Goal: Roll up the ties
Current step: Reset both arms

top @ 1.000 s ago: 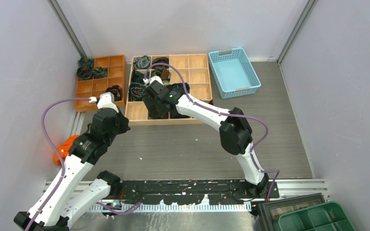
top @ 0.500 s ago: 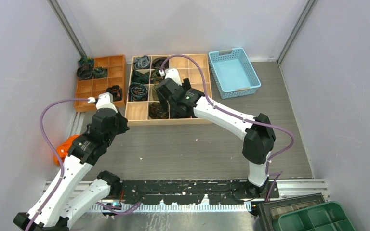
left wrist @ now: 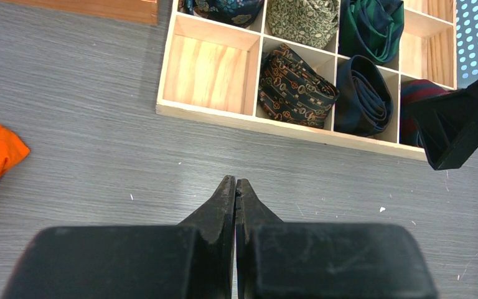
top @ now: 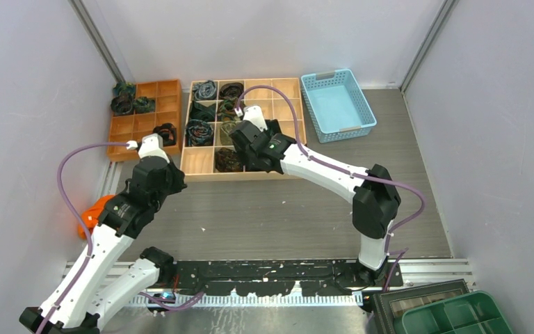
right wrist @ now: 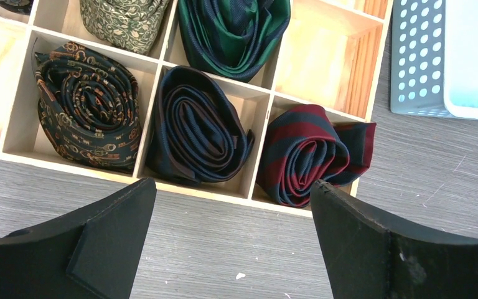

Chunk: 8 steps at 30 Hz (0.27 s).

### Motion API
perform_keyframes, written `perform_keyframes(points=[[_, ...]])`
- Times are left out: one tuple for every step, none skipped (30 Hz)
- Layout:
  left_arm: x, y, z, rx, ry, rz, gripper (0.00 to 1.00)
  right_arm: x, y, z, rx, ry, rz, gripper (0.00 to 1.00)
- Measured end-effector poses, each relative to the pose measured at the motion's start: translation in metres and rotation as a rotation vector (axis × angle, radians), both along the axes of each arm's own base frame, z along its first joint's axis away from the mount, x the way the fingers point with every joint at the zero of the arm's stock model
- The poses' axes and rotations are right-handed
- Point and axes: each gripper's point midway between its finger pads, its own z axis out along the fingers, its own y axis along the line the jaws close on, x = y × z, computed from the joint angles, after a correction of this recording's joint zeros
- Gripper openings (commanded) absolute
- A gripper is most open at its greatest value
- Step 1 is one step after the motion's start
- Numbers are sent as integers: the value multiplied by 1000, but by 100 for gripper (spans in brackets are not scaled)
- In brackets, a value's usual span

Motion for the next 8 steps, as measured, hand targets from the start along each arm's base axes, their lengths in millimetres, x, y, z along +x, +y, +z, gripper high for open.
perform_keyframes(points=[[0, 0, 0, 0, 0, 0, 0, 0, 0, 1, 2, -2, -2, 100], [0, 0, 0, 0, 0, 0, 0, 0, -1, 2, 4, -3, -2, 100], [0, 0, 0, -1, 0, 0, 0, -1, -1, 3, 8, -6, -4, 100], [0, 0, 0, 0, 0, 0, 0, -1, -2, 3, 12, -10, -6, 100], [0, 0, 0, -1, 0, 0, 0, -1, -2, 4, 16, -12, -6, 100], [0, 0, 0, -1, 0, 0, 0, -2, -3, 3, 18, -12, -6, 100], [0, 0, 0, -1, 0, 0, 0, -2, -3, 3, 19, -12, -7, 100], [0, 0, 0, -1, 0, 0, 0, -3, -3, 2, 19, -10, -6, 100]])
